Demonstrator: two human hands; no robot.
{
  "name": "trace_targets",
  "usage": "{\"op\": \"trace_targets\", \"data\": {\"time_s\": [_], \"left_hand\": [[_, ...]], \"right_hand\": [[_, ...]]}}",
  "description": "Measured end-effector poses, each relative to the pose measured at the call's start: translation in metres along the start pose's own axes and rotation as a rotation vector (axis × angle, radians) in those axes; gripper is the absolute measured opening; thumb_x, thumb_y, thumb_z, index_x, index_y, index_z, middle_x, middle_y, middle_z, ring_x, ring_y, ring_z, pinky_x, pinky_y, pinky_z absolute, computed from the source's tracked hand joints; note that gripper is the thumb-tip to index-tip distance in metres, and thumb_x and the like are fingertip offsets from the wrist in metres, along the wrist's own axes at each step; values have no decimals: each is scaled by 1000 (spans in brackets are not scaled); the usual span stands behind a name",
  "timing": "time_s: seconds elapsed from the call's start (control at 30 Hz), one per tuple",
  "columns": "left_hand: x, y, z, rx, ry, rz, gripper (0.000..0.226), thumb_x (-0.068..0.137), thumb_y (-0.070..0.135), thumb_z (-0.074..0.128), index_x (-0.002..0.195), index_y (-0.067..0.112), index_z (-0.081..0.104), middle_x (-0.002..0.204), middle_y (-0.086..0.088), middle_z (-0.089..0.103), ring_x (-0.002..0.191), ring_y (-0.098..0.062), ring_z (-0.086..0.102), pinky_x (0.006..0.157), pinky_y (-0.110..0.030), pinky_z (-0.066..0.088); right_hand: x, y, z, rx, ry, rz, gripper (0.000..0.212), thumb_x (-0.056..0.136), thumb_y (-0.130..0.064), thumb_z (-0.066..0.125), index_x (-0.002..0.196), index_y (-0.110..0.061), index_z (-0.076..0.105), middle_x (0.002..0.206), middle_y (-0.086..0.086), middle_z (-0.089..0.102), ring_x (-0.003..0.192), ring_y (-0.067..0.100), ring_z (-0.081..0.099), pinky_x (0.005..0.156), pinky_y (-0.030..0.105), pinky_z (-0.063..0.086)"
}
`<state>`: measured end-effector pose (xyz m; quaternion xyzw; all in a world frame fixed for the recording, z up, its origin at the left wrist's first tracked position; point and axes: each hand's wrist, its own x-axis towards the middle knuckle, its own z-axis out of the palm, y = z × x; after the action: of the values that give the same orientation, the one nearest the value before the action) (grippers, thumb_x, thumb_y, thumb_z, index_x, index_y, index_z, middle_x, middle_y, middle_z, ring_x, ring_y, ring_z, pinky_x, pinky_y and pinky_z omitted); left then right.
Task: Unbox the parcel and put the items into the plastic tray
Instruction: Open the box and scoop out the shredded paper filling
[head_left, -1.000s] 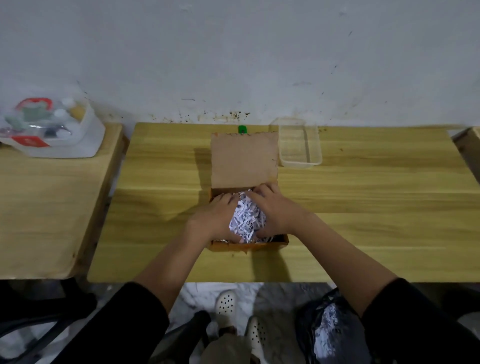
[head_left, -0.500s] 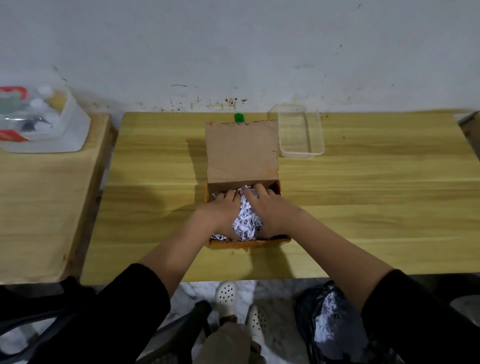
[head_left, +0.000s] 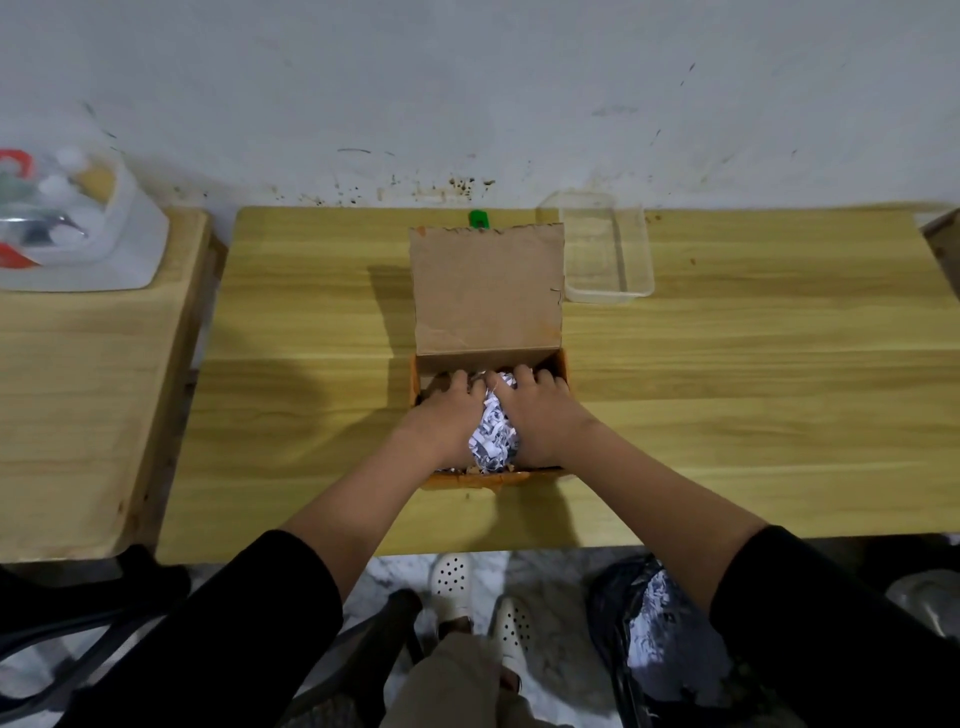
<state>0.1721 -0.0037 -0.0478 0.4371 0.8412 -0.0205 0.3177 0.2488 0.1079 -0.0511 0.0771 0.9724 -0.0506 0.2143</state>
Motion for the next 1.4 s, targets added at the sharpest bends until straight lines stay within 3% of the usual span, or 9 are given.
{"op": "trace_targets", "data": {"time_s": [0.27,0.43,0.8,1.03,1.2,1.4], "left_hand": [[0,-1,-2,-98,17,-24,87,73,27,73,141,12,21,138,-16,36,120,-36,48,96,-42,46],[-2,2,-2,-126,66,-24,71,76,28,68,134,7,32,131,-15,47,116,-34,51,92,-41,47],[-14,10,-19,-60,154,-33,68,78,15,69,135,7,32,125,-14,44,106,-35,57,82,-38,47],[-24,11,-47,-49,215,18,66,78,19,68,134,9,35,129,-12,45,106,-30,57,74,-30,43],[-19,14,-83,-57,193,51,79,63,20,81,130,14,40,123,-9,48,111,-30,53,91,-37,46],[-2,51,-124,-57,261,154,76,60,21,81,126,23,43,119,1,52,99,-27,60,77,-37,53]], "right_hand": [[0,-3,4,14,42,48,87,72,-43,70,139,-16,21,127,20,45,110,39,48,94,45,40],[3,-4,8,56,50,71,84,72,-43,69,138,-20,23,128,19,46,112,39,49,96,45,39],[-5,-10,2,230,173,142,84,72,-32,71,140,-20,23,130,12,46,115,36,49,94,42,39],[-15,-10,-26,302,231,120,91,68,-42,72,140,-16,23,136,15,40,122,35,42,100,45,36],[-17,1,-63,327,242,143,96,66,-41,76,140,-19,19,138,13,39,126,35,38,98,46,36],[-36,44,-96,375,327,227,102,59,-44,80,139,-20,22,133,13,45,117,37,48,96,47,40]]}}
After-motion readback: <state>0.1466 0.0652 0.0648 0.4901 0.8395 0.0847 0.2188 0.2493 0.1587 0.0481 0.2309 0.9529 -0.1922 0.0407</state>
